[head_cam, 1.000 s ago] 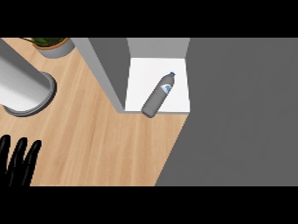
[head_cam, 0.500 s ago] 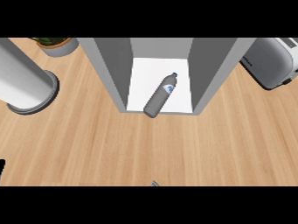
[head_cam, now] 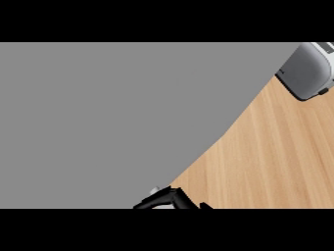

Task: Pick up the bottled water, place it into the cabinet and close the cabinet

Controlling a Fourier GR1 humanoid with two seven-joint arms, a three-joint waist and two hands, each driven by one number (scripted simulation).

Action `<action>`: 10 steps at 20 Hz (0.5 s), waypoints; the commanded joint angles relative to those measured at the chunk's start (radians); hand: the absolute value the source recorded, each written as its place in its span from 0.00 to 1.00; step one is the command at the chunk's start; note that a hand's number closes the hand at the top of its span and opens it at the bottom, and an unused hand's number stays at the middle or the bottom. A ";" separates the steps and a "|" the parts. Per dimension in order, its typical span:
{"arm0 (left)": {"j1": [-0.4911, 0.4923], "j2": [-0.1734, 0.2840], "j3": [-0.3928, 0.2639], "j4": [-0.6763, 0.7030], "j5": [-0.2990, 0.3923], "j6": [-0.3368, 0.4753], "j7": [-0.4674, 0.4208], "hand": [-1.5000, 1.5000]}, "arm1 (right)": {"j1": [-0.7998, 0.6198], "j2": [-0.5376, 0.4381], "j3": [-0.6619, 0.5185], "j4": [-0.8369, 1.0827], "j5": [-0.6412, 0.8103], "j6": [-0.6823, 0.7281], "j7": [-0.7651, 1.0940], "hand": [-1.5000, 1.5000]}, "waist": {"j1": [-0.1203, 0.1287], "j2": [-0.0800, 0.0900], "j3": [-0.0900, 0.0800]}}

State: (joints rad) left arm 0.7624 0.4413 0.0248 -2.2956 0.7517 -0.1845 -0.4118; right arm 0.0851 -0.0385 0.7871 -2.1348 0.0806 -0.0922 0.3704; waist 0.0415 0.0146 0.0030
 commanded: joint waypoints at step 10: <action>0.151 0.030 0.270 0.029 0.250 -0.253 0.007 0.00 | -0.560 0.038 -0.306 0.234 -0.381 -0.118 0.103 1.00 | -0.004 -0.014 -0.003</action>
State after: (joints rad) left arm 0.8607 0.4571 0.2215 -2.2504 0.9228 -0.3764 -0.4206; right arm -0.3354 -0.0090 0.5989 -1.9589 -0.2006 -0.1796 0.4460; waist 0.0349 0.0022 0.0001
